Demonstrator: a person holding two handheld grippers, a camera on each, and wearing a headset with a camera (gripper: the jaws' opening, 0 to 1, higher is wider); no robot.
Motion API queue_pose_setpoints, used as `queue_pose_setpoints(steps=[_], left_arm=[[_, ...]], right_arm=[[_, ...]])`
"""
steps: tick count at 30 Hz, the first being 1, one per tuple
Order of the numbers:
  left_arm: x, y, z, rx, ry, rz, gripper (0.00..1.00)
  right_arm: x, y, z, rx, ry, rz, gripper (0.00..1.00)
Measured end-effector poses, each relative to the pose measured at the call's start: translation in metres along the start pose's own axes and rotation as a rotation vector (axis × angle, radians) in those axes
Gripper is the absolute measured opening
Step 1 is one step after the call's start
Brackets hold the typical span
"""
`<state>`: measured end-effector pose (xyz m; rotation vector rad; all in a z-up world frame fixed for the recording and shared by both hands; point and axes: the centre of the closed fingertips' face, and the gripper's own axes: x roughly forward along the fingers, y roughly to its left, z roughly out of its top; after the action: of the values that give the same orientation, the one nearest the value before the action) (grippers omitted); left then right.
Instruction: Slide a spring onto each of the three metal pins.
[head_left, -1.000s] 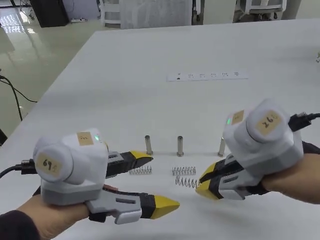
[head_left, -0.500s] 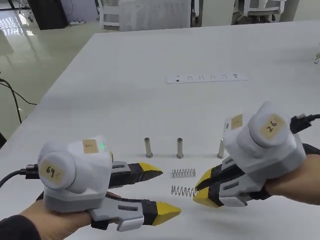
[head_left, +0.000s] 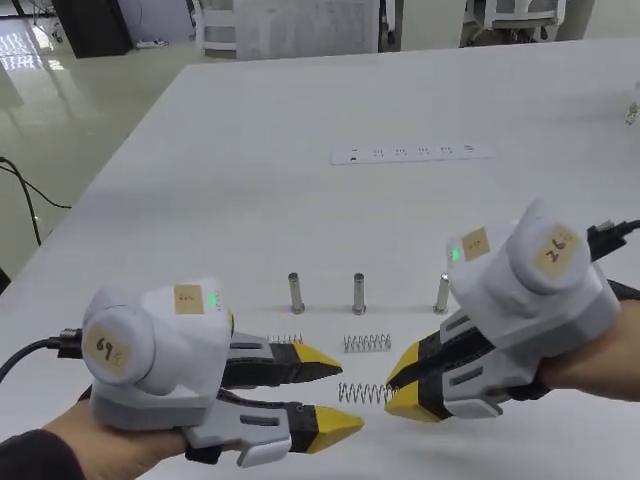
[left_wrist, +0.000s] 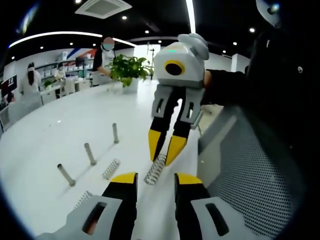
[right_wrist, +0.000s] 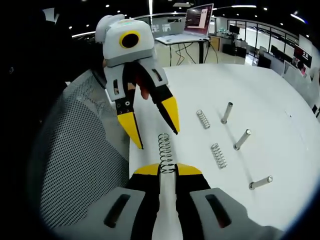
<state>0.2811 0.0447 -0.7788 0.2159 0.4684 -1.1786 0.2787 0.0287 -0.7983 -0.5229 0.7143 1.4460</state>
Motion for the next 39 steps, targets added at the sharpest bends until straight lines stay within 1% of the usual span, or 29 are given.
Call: queue_pose_setpoints(steps=[4,7,8,15,20,24,27,30,34,37,39], left_arm=[[0.001,-0.002,-0.001,0.005,0.006,-0.011,0.18],[0.001,-0.005,-0.004,0.033,0.021,-0.022,0.12],[0.001,-0.005,-0.004,0.034,0.022,-0.025,0.11],[0.002,-0.007,-0.005,0.036,0.029,-0.039,0.09],[0.003,-0.01,-0.008,0.041,0.042,-0.052,0.08],[0.004,-0.012,-0.01,0.05,0.054,-0.064,0.07],[0.004,-0.013,-0.011,0.066,0.064,-0.065,0.06],[0.004,-0.013,-0.012,0.077,0.066,-0.064,0.04],[0.004,-0.013,-0.012,0.094,0.068,-0.064,0.04],[0.004,-0.012,-0.012,0.098,0.069,-0.063,0.04],[0.004,-0.012,-0.014,0.109,0.078,-0.061,0.03]], right_arm=[[0.001,0.004,0.0,-0.013,0.001,0.014,0.08],[0.001,0.005,0.001,-0.02,-0.001,0.021,0.08],[0.001,0.005,0.001,-0.021,-0.002,0.023,0.08],[0.001,0.01,0.001,-0.04,-0.003,0.049,0.08],[0.002,0.012,0.0,-0.042,0.001,0.062,0.08],[0.001,0.015,0.001,-0.038,-0.004,0.078,0.08],[0.001,0.015,0.0,-0.036,-0.002,0.079,0.08],[0.001,0.016,0.0,-0.021,-0.001,0.085,0.08],[0.0,0.016,0.0,-0.009,-0.003,0.086,0.08],[-0.001,0.016,0.002,-0.005,-0.007,0.085,0.08],[-0.002,0.016,0.004,-0.001,-0.017,0.086,0.08]])
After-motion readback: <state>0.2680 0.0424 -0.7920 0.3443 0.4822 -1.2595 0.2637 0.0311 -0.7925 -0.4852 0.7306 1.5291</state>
